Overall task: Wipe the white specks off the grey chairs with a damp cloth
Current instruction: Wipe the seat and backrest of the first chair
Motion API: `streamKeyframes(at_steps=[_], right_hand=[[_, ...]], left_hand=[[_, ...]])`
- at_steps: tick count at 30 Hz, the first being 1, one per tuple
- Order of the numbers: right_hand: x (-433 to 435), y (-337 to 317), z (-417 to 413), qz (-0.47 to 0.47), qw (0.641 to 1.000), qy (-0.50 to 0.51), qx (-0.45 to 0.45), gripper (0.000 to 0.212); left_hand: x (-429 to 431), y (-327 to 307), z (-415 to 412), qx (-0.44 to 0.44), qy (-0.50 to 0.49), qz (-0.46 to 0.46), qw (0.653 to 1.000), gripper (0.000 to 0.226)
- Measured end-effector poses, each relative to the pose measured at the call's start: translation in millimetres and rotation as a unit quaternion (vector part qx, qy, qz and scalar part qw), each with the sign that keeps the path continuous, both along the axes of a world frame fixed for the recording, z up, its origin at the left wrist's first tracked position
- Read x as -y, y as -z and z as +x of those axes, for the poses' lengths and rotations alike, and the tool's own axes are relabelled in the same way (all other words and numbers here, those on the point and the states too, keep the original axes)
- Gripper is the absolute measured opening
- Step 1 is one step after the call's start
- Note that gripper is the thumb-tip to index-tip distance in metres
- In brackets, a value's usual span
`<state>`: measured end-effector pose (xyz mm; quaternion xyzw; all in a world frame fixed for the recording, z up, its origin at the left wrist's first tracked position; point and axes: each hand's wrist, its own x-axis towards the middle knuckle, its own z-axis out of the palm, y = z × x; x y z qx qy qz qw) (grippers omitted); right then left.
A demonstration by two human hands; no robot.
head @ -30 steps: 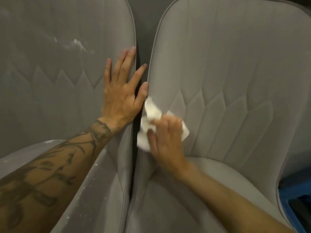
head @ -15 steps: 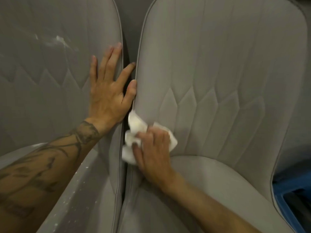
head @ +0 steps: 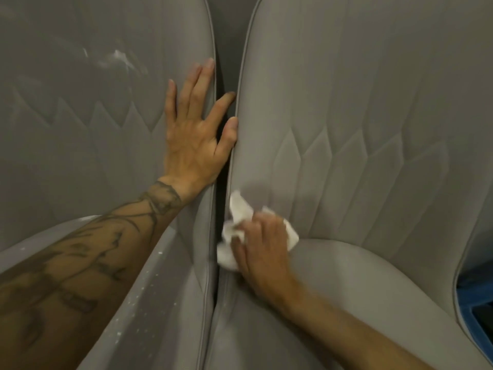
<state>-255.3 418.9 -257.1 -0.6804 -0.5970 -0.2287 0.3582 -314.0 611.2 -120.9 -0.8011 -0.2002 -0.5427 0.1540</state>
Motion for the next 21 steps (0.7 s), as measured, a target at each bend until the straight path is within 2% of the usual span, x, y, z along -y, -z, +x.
streamKeyframes(at_steps=[4,6,9,11,14,17,19,21], right_hand=[[20,16,6,-0.081,0.995,-0.049,0.042,0.016],[12,-2,10,-0.069,0.996,-0.023,0.046,0.016],[-10,-40,14,-0.008,0.998,0.047,-0.031,0.014],[-9,-44,8,-0.008,0.996,0.064,-0.064,0.015],[29,-8,-11,-0.147,0.988,0.022,-0.038,0.023],[55,11,-2,-0.292,0.956,0.007,0.005,0.03],[46,5,12,-0.338,0.94,0.04,0.002,0.033],[39,-1,14,-0.353,0.928,0.119,-0.014,0.035]], left_hand=[[0,0,-1,-0.013,-0.007,-0.008,1.0,0.048],[3,-2,-2,-0.018,-0.008,-0.012,1.0,0.049],[10,-6,-5,-0.037,-0.021,-0.026,0.999,0.052],[16,-11,-9,-0.062,-0.025,-0.042,0.997,0.054],[25,-14,-19,-0.102,-0.039,-0.069,0.992,0.054],[40,-12,-29,-0.128,-0.04,-0.114,0.984,0.054],[53,-7,-38,-0.128,-0.018,-0.153,0.98,0.054],[71,4,-52,-0.131,0.005,-0.198,0.971,0.056]])
